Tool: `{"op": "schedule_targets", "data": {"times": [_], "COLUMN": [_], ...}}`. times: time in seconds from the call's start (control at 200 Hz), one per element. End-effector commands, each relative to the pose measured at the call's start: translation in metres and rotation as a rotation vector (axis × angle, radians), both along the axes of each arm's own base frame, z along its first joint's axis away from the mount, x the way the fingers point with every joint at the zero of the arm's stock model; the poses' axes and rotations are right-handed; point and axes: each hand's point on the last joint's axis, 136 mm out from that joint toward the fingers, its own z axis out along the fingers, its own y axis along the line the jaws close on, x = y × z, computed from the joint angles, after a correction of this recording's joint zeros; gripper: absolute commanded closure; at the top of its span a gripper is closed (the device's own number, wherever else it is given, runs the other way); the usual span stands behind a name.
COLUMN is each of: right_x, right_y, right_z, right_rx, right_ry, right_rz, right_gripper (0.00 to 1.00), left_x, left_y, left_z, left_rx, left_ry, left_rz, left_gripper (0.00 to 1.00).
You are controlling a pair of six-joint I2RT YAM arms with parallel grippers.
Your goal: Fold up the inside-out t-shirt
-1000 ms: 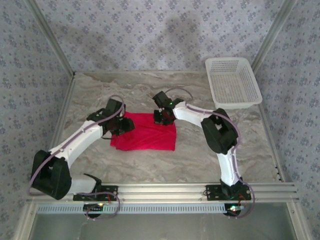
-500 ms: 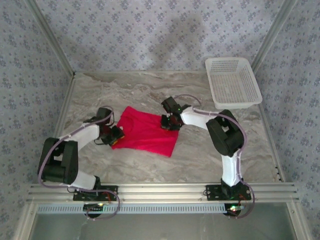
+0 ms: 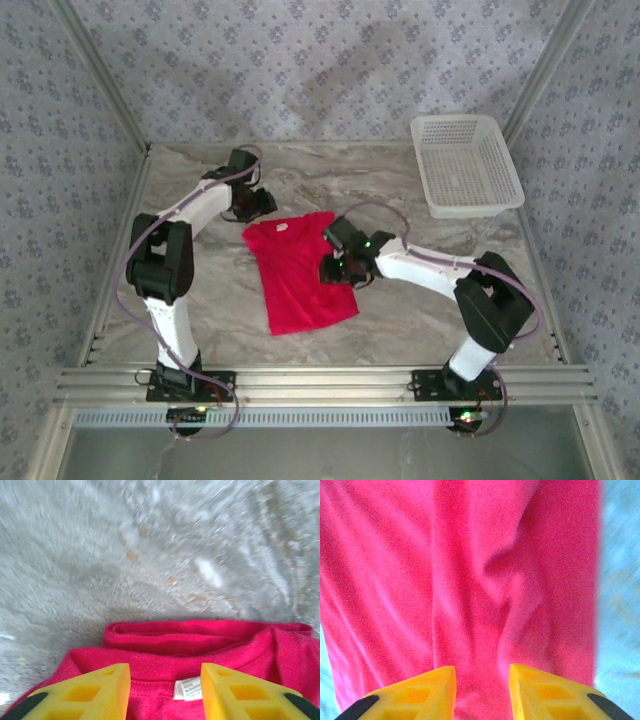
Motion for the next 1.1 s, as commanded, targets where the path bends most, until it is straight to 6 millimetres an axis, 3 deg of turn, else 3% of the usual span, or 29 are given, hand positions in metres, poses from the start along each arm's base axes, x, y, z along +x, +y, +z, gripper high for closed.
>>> {"op": "schedule_targets", "data": {"times": [0.0, 0.205, 0.33, 0.5, 0.57, 0.625, 0.675, 0.815, 0.944, 1.094], "right_x": [0.047, 0.111, 0.129, 0.146, 0.151, 0.153, 0.155, 0.152, 0.15, 0.155], "right_y": [-0.013, -0.001, 0.006, 0.014, 0.018, 0.02, 0.021, 0.021, 0.017, 0.005], "right_z": [0.009, 0.01, -0.007, -0.024, -0.028, -0.026, -0.021, 0.005, 0.034, 0.05], "right_rx": [-0.087, -0.168, -0.234, -0.267, -0.262, -0.253, -0.246, -0.222, -0.15, -0.06], "right_ry": [-0.094, -0.135, -0.093, -0.066, -0.059, -0.059, -0.067, -0.106, -0.176, -0.29], "right_rz": [0.008, 0.011, 0.03, 0.036, 0.033, 0.032, 0.032, 0.041, 0.023, -0.023], "right_gripper": [0.62, 0.54, 0.52, 0.53, 0.6, 0.72, 0.82, 0.98, 0.99, 1.0], "left_x": [-0.015, -0.043, -0.046, -0.037, -0.034, -0.032, -0.031, -0.025, -0.017, -0.007], "left_y": [0.011, 0.024, 0.028, 0.028, 0.03, 0.031, 0.032, 0.037, 0.042, 0.03], "left_z": [0.027, 0.002, -0.014, -0.035, -0.043, -0.048, -0.051, -0.04, -0.011, 0.015], "left_rx": [0.046, 0.005, 0.009, 0.038, 0.067, 0.089, 0.103, 0.15, 0.229, 0.232], "left_ry": [-0.014, 0.094, 0.128, 0.163, 0.18, 0.186, 0.192, 0.174, 0.109, 0.039], "left_rz": [-0.055, -0.054, -0.05, -0.062, -0.061, -0.063, -0.065, -0.058, -0.05, -0.062], "left_gripper": [0.56, 0.56, 0.56, 0.56, 0.56, 0.57, 0.66, 0.88, 0.97, 1.0]}}
